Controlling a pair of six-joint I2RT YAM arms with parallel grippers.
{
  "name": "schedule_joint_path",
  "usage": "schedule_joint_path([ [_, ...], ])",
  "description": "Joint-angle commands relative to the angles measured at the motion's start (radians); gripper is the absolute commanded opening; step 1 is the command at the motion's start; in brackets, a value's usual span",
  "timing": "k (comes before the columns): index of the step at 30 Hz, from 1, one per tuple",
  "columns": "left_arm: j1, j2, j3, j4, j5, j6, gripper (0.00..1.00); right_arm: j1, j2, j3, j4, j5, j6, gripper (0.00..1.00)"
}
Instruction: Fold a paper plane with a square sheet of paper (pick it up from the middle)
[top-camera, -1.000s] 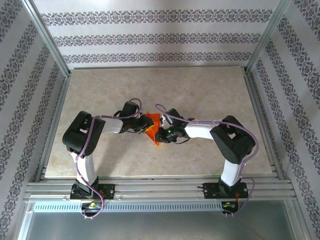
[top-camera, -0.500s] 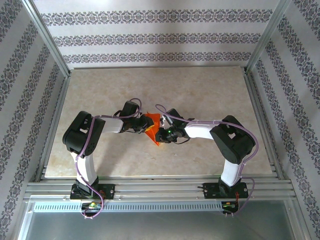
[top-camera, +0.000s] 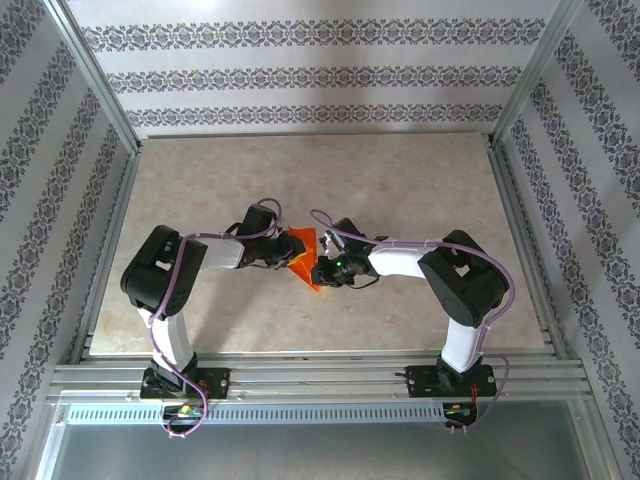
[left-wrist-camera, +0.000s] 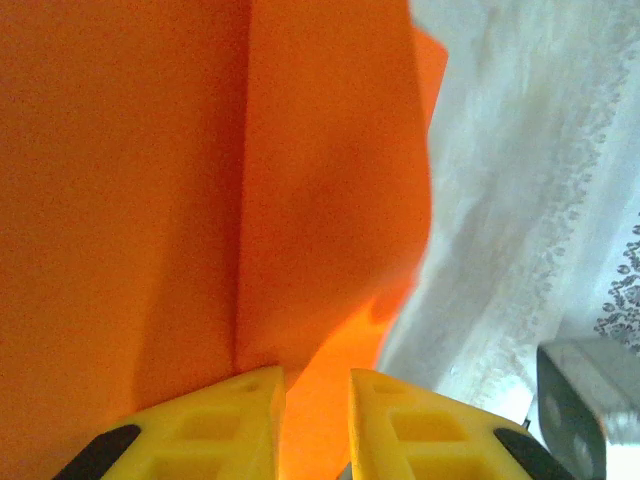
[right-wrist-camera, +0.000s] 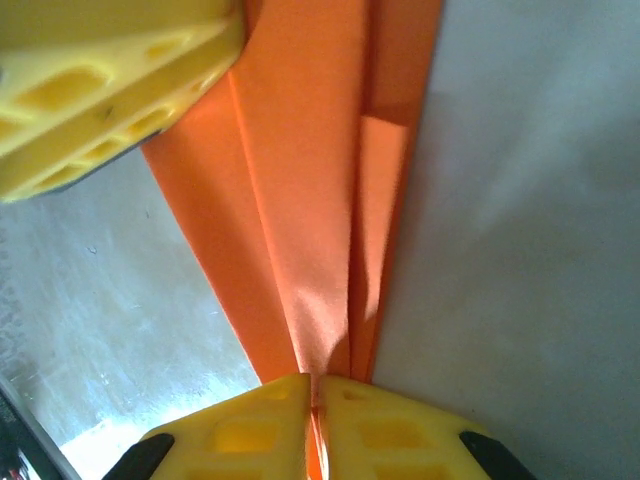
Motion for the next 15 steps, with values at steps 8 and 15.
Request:
schedule_joint_path([
  [8, -0.063, -0.115, -0.106, 0.075, -0.014, 0.095, 0.23, 0.009, 0.049, 0.028, -0.158, 0.102, -0.020, 0.12],
  [15, -0.079, -0.058, -0.090, 0.124, -0.004, 0.078, 0.15, 0.009, 0.052, 0.033, -0.159, 0.101, -0.020, 0.12],
])
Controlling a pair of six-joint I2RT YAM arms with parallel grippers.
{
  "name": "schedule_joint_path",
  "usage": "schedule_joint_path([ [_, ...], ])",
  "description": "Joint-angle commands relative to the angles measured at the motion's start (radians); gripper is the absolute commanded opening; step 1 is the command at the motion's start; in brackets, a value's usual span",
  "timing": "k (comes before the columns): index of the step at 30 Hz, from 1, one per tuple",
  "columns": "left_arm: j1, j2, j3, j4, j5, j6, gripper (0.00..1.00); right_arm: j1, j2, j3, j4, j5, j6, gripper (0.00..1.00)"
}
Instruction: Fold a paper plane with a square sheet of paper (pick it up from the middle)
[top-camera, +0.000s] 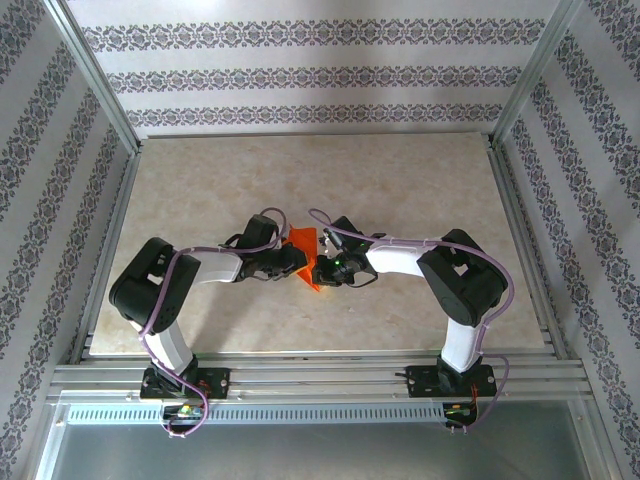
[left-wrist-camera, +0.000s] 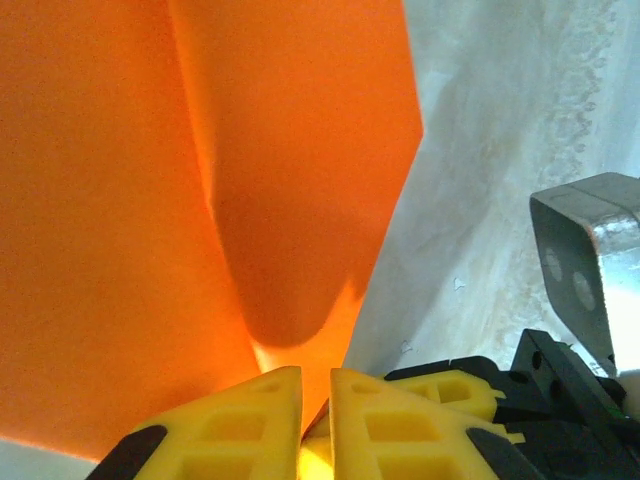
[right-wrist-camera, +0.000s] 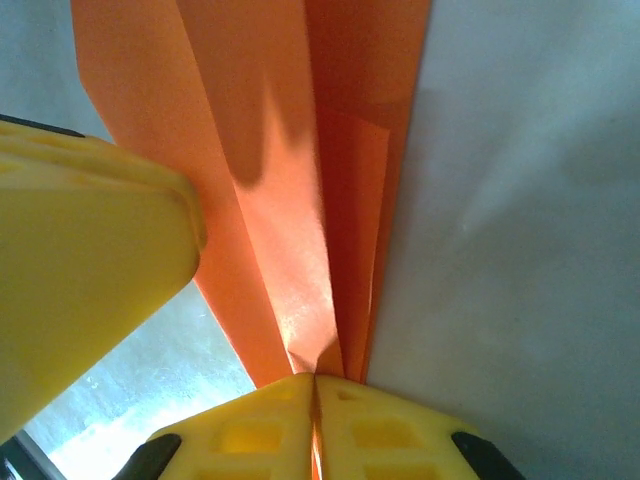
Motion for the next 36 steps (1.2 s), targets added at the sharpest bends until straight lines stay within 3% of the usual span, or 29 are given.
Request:
schedule_joint_path([
  [1, -0.013, 0.033, 0.013, 0.077, 0.011, 0.010, 0.15, 0.008, 0.042, -0.005, -0.091, 0.075, -0.020, 0.12],
  [11, -0.019, 0.084, 0.049, 0.029, -0.007, 0.011, 0.12, 0.007, 0.040, -0.004, -0.083, 0.065, -0.018, 0.12],
  [18, -0.023, 0.098, 0.082, -0.141, -0.069, 0.026, 0.11, 0.004, 0.023, -0.003, -0.062, 0.048, -0.018, 0.12],
  [24, -0.024, 0.134, 0.103, -0.281, -0.113, 0.036, 0.11, -0.013, -0.123, -0.047, 0.034, 0.036, 0.015, 0.13],
  [29, -0.026, 0.155, 0.128, -0.362, -0.141, 0.041, 0.11, -0.023, -0.272, -0.097, 0.044, 0.123, 0.043, 0.15],
  [36, -0.027, 0.163, 0.144, -0.410, -0.160, 0.038, 0.11, 0.023, -0.263, -0.104, 0.069, 0.164, 0.124, 0.09],
])
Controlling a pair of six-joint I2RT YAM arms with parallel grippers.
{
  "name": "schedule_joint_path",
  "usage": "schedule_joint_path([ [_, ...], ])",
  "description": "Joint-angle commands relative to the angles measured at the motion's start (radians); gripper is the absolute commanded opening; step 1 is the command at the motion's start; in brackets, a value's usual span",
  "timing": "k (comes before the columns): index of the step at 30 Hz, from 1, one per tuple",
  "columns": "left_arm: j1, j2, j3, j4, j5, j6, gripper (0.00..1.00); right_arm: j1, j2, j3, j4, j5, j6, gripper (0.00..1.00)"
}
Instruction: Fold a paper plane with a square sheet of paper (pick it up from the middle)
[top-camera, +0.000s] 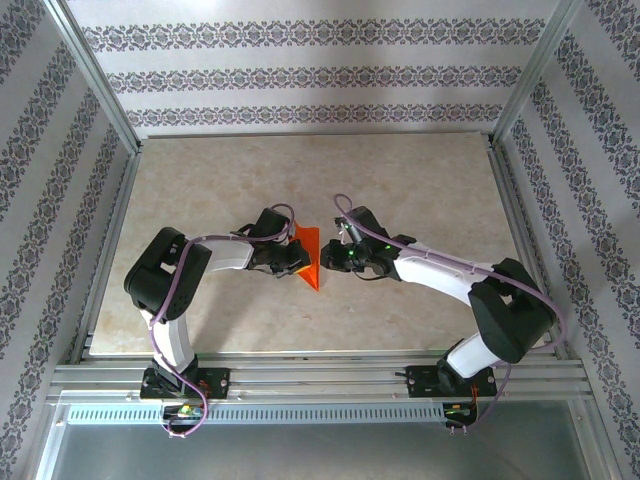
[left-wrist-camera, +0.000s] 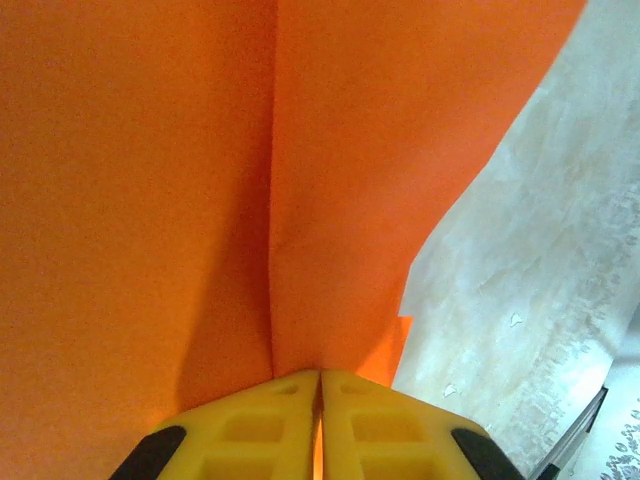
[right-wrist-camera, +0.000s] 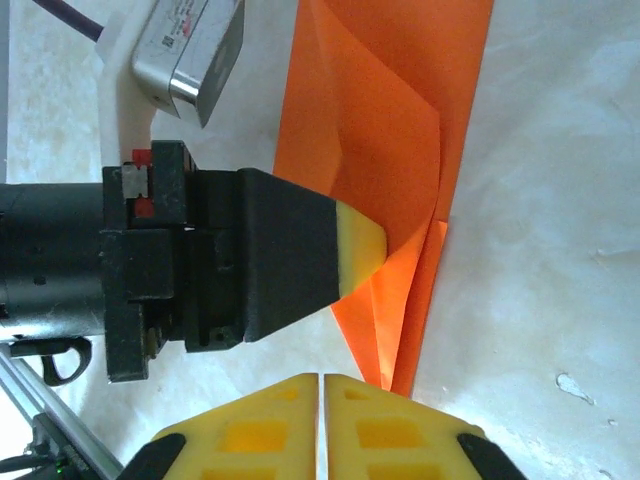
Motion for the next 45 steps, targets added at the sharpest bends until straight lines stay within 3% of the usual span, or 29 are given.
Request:
schedule_joint_path([
  [1, -0.014, 0.063, -0.024, -0.168, -0.112, 0.016, 0.12, 0.038, 0.049, -0.010, 0.028, 0.035, 0.055, 0.08],
  [11, -0.014, 0.079, -0.019, -0.191, -0.125, -0.002, 0.12, 0.062, 0.193, 0.027, 0.073, -0.017, 0.059, 0.00],
  [18, -0.019, 0.090, -0.016, -0.208, -0.139, -0.022, 0.12, 0.062, 0.242, 0.035, 0.085, -0.067, 0.048, 0.00],
  [45, -0.021, 0.139, 0.017, -0.353, -0.234, -0.051, 0.11, 0.072, 0.187, -0.095, -0.044, -0.153, -0.013, 0.00],
])
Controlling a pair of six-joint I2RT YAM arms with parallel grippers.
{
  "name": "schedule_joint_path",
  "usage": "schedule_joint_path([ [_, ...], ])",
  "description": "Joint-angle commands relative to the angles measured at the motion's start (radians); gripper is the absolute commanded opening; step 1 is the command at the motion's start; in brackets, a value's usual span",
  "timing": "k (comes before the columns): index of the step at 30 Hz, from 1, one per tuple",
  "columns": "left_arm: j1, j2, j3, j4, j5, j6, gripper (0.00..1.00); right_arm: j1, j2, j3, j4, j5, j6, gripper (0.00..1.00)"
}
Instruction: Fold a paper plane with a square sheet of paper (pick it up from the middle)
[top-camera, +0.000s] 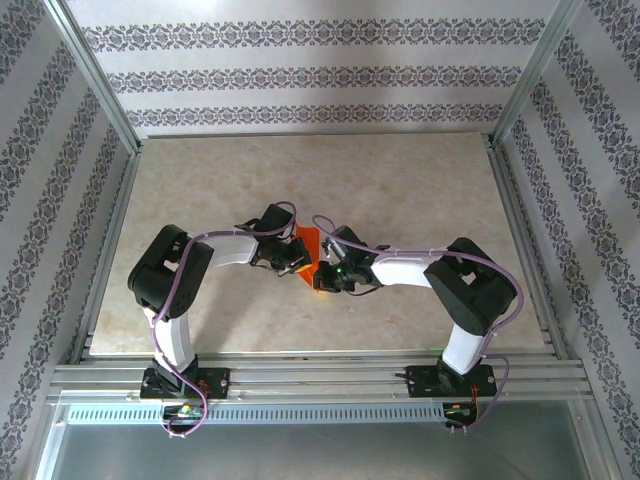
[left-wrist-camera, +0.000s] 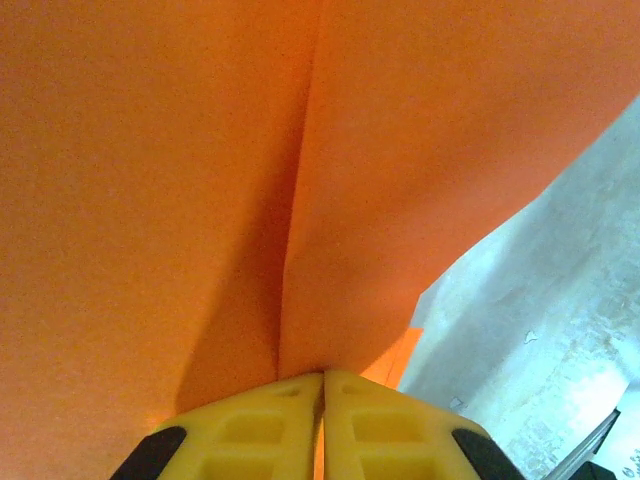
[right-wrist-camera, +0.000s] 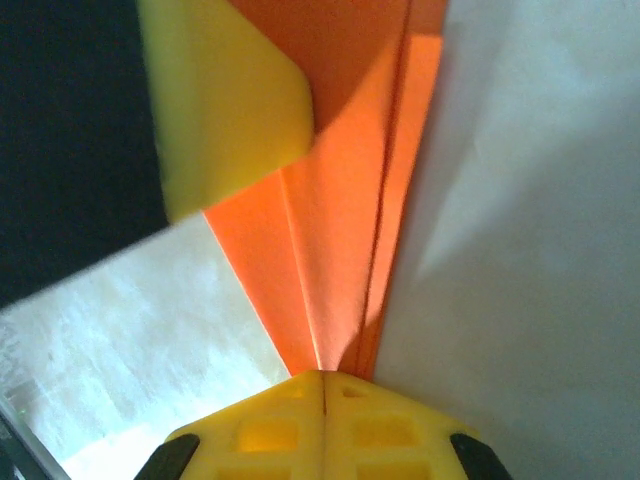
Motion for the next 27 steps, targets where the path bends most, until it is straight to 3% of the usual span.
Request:
schedule_joint_path([
  [1, -0.008, 0.113, -0.062, -0.217, -0.198, -0.018, 0.11, 0.019, -0.041, -0.066, -0.127, -0.069, -0.027, 0.00],
  [5, -0.008, 0.111, -0.058, -0.217, -0.197, -0.018, 0.11, 0.019, -0.091, -0.088, -0.126, -0.087, -0.049, 0.01],
  [11, -0.008, 0.095, -0.059, -0.209, -0.185, -0.022, 0.11, -0.013, -0.196, -0.066, -0.056, 0.004, -0.041, 0.01],
  [21, -0.008, 0.078, -0.056, -0.176, -0.146, -0.041, 0.11, -0.006, -0.012, 0.052, 0.025, 0.011, -0.008, 0.00],
  [27, -0.008, 0.049, -0.058, -0.154, -0.120, -0.047, 0.11, -0.014, 0.039, 0.033, 0.016, 0.016, -0.022, 0.00],
])
